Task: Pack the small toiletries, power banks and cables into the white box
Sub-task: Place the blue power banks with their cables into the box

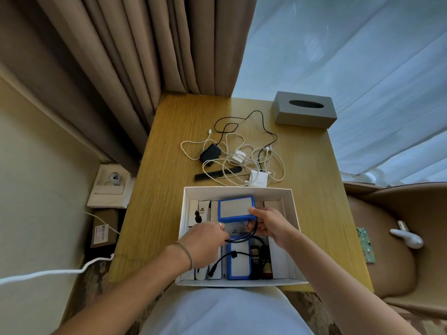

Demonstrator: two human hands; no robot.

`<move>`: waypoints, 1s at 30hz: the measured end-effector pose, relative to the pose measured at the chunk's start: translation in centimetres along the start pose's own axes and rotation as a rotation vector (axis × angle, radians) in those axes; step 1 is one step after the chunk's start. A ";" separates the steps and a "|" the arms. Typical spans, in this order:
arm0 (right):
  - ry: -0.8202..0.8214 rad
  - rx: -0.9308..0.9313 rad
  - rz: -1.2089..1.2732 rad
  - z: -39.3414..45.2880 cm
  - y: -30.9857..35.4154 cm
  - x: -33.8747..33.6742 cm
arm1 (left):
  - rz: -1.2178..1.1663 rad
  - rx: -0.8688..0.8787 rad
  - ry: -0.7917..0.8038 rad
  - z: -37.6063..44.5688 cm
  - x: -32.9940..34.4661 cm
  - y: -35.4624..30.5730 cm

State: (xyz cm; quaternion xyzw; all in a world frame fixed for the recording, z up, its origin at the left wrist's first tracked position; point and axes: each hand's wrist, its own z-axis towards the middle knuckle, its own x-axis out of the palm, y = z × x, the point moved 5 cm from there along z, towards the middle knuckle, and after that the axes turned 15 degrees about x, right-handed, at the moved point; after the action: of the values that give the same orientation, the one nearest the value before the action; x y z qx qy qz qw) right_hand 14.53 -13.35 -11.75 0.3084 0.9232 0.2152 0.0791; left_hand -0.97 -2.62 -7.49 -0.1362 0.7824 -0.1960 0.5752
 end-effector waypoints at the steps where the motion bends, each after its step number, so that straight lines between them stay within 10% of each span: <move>1: -0.012 0.017 0.006 0.4 -0.1 -0.2 | 0.047 0.002 -0.006 0.3 -0.1 0.1; 14: -0.235 0.015 -0.156 2.1 -0.3 -0.8 | 0.478 0.011 0.046 4.0 1.3 2.5; 22: -0.587 -0.289 -0.639 0.6 1.4 -1.8 | 0.303 -0.081 -0.001 5.3 2.2 2.6; 30: -0.565 -0.354 -0.711 -0.1 2.4 -0.9 | 0.341 -0.077 0.039 4.9 2.6 2.1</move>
State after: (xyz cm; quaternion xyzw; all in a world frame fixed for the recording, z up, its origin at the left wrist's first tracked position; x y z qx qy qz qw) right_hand 16.52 -12.25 -10.60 0.0021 0.8630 0.2363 0.4466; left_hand 2.94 -2.61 -11.96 -0.0198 0.8122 -0.0681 0.5790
